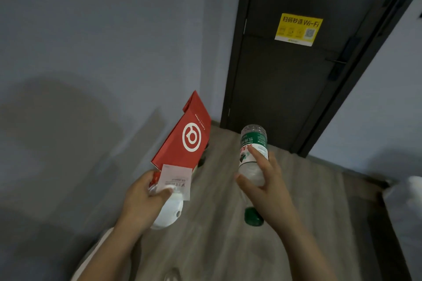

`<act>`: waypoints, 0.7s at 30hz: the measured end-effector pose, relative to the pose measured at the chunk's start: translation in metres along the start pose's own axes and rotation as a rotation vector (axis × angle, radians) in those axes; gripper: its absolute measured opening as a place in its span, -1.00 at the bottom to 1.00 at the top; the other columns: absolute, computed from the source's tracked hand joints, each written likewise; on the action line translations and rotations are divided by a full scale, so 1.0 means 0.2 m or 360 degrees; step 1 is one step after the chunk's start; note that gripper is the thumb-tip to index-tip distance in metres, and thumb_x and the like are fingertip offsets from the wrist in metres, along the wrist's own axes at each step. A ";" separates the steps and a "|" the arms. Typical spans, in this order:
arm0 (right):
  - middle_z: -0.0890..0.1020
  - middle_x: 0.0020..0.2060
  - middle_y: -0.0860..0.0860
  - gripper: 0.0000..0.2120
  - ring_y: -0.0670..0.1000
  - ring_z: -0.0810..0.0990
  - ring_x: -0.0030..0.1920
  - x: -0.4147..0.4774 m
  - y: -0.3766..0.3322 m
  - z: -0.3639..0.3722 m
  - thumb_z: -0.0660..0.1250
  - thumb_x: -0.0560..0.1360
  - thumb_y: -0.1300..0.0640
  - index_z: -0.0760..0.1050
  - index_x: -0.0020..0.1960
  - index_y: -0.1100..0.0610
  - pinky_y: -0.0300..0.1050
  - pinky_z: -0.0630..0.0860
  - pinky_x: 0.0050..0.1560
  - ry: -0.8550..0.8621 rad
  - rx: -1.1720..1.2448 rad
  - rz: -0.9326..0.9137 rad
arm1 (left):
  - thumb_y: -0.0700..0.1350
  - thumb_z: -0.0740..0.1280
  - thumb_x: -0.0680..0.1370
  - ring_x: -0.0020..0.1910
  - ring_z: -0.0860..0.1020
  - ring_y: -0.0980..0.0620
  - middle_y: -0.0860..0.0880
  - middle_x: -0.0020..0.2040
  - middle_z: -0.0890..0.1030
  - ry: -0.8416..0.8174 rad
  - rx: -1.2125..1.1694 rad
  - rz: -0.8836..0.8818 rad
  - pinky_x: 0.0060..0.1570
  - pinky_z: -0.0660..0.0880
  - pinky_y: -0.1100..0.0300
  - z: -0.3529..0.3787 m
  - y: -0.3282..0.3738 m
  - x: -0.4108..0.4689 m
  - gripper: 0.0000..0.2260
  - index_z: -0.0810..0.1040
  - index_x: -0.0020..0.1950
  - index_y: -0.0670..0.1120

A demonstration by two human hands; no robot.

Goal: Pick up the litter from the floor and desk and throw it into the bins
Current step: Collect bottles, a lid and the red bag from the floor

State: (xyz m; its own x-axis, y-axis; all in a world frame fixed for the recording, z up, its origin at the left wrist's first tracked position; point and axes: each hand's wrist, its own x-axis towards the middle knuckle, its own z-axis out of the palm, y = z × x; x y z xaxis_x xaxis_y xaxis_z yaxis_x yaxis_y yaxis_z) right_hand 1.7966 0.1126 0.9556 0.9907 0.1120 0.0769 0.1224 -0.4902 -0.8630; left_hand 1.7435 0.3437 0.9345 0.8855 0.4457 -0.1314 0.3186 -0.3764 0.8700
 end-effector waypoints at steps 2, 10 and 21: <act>0.17 0.45 -0.10 -0.42 -0.02 0.35 0.33 0.18 0.03 0.04 0.38 0.48 0.01 0.25 0.43 -0.22 -0.13 0.48 0.18 -0.0006 -0.0037 0.0011 | -0.19 0.42 0.48 -0.02 0.48 0.02 0.08 0.04 0.54 -0.0004 0.0010 -0.0023 0.06 0.44 0.07 0.03 0.01 0.19 -0.75 0.47 0.06 0.06; 0.13 0.48 -0.09 -0.38 -0.10 0.31 0.28 0.88 0.03 0.24 0.35 0.51 -0.04 0.16 0.49 -0.17 -0.23 0.33 0.14 -0.0173 -0.0232 0.0179 | -0.12 0.40 0.48 -0.08 0.47 0.05 -0.05 0.20 0.60 -0.0038 0.0196 -0.0097 -0.03 0.41 0.16 0.10 -0.01 0.93 -0.71 0.51 0.19 -0.03; 0.32 0.32 -0.08 -0.24 -0.09 0.46 0.13 1.73 0.28 0.32 0.43 0.46 0.03 0.06 0.50 -0.10 -0.36 0.41 -0.15 -0.0361 -0.0100 0.0360 | -0.12 0.38 0.49 -0.03 0.53 -0.01 -0.06 0.15 0.62 -0.0047 0.0460 -0.0233 -0.05 0.38 0.20 0.36 0.09 1.67 -0.71 0.51 0.21 -0.06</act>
State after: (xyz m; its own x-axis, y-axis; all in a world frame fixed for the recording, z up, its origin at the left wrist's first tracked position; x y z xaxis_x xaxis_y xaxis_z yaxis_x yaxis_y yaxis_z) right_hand 2.1424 0.1785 0.9012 0.9557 0.1806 -0.2324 -0.0887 -0.5761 -0.8125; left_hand 2.0689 0.4264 0.8724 0.8311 0.4902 -0.2628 0.5227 -0.5267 0.6704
